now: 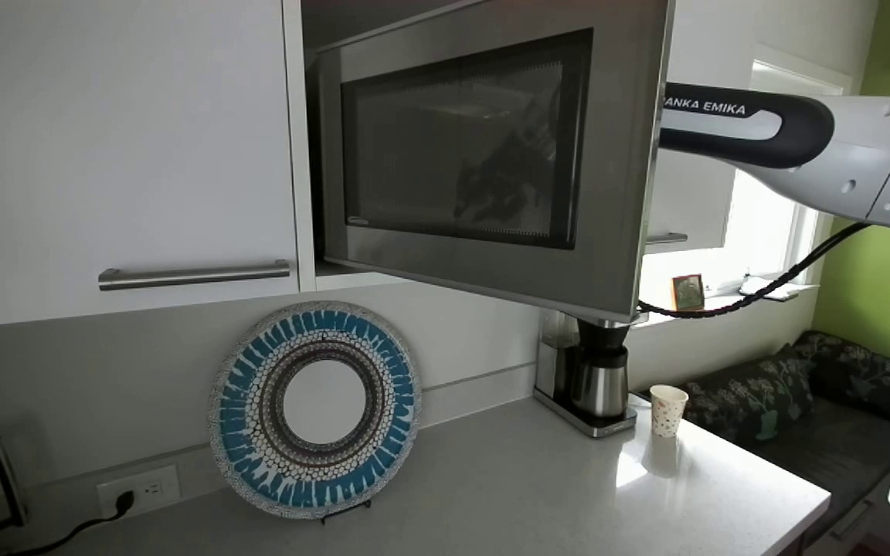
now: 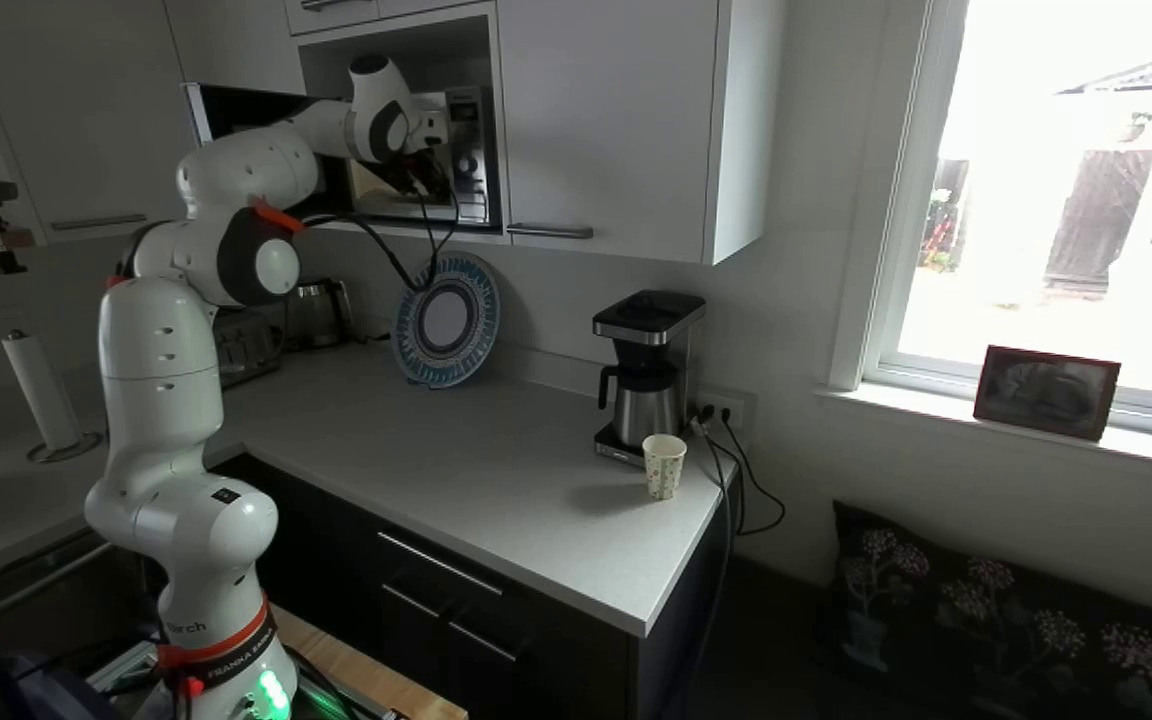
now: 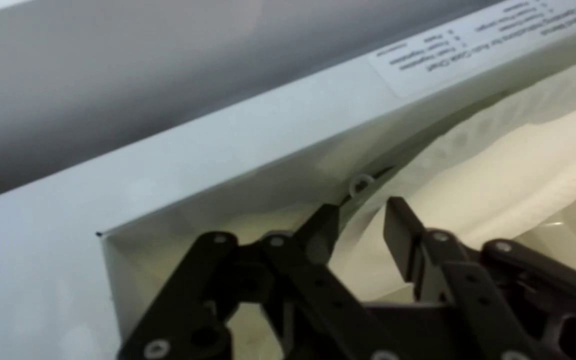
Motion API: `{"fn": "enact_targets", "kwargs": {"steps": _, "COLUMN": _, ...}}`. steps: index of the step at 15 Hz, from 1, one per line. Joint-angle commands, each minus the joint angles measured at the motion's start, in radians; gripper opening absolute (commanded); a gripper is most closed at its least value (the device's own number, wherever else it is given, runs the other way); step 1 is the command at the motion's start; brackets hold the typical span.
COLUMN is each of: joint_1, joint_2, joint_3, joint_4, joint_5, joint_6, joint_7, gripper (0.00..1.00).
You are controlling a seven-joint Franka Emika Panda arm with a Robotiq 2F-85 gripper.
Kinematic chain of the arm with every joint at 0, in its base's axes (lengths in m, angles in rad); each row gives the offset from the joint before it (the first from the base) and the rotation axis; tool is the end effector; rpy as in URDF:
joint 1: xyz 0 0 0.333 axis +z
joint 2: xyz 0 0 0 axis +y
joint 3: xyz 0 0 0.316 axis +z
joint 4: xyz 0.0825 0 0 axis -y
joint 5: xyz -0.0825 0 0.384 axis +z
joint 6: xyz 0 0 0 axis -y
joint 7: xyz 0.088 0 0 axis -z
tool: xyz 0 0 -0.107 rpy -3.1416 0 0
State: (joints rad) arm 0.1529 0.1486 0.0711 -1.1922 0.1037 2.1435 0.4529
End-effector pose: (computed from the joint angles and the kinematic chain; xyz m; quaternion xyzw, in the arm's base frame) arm 0.6060 0.1371 0.7906 -0.9116 0.1161 -0.3496 0.1822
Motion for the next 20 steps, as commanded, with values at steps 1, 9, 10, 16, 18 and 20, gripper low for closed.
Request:
{"fn": "enact_targets", "kwargs": {"steps": 1, "joint_1": 0.006, "joint_2": -0.031, "joint_3": -0.003, "joint_4": -0.034, "joint_5": -0.021, "joint_6": -0.025, "joint_7": 0.029, "gripper": 0.01}}
{"fn": "enact_targets", "kwargs": {"steps": 9, "joint_1": 0.008, "joint_2": -0.132, "joint_3": -0.003, "joint_4": -0.07, "joint_5": -0.094, "joint_6": -0.129, "joint_7": 0.091, "gripper": 0.01}}
{"fn": "enact_targets", "kwargs": {"steps": 10, "joint_1": 0.012, "joint_2": -0.153, "joint_3": 0.001, "joint_4": -0.081, "joint_5": -0.094, "joint_6": -0.155, "joint_7": 0.115, "gripper": 0.01}}
{"fn": "enact_targets", "kwargs": {"steps": 16, "joint_1": 0.027, "joint_2": -0.306, "joint_3": 0.031, "joint_4": -0.207, "joint_5": -0.158, "joint_6": -0.236, "joint_7": 0.209, "gripper": 0.01}}
{"fn": "enact_targets", "kwargs": {"steps": 18, "joint_1": 0.017, "joint_2": -0.381, "joint_3": 0.037, "joint_4": -0.299, "joint_5": -0.179, "joint_6": -0.23, "joint_7": 0.229, "gripper": 0.01}}
{"fn": "enact_targets", "kwargs": {"steps": 20, "joint_1": 0.009, "joint_2": -0.454, "joint_3": 0.03, "joint_4": -0.401, "joint_5": -0.177, "joint_6": -0.199, "joint_7": 0.224, "gripper": 0.01}}
